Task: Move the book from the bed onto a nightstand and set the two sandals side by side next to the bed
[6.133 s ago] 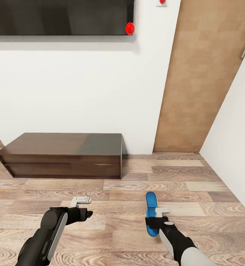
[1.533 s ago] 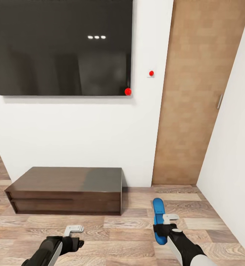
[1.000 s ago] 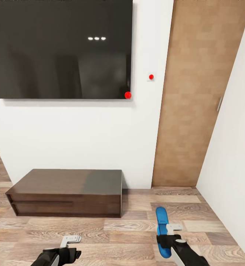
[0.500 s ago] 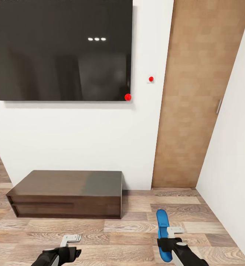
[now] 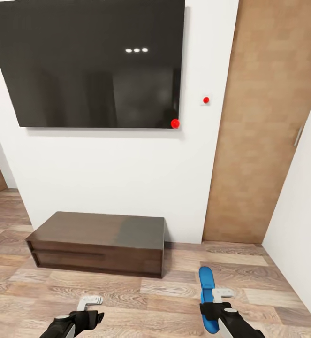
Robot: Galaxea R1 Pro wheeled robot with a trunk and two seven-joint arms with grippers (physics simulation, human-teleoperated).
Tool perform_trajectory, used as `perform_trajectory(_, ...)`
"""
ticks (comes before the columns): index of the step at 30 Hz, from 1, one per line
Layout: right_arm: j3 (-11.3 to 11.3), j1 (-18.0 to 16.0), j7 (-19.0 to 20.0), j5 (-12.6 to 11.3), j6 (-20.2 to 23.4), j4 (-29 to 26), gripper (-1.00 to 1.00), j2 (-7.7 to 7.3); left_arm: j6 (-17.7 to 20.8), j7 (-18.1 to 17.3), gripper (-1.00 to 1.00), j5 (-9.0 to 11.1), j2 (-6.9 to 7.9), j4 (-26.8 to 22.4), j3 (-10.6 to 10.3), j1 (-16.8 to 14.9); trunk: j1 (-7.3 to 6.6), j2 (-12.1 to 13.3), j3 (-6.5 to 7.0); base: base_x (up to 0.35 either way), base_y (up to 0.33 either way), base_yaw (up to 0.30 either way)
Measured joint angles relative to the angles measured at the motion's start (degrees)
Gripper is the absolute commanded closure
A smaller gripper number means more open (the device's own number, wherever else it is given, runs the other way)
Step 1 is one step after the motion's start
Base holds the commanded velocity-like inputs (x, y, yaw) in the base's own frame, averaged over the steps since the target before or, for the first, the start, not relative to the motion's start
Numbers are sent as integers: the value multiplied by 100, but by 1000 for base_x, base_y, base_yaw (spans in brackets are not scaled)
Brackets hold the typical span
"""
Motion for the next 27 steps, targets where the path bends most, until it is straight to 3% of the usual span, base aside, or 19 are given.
perform_trajectory(27,9,0,2,49,-215,109,100,26,-140,1,-100,-8,-1,9,-8,0,0,0,-23,0,0,281)
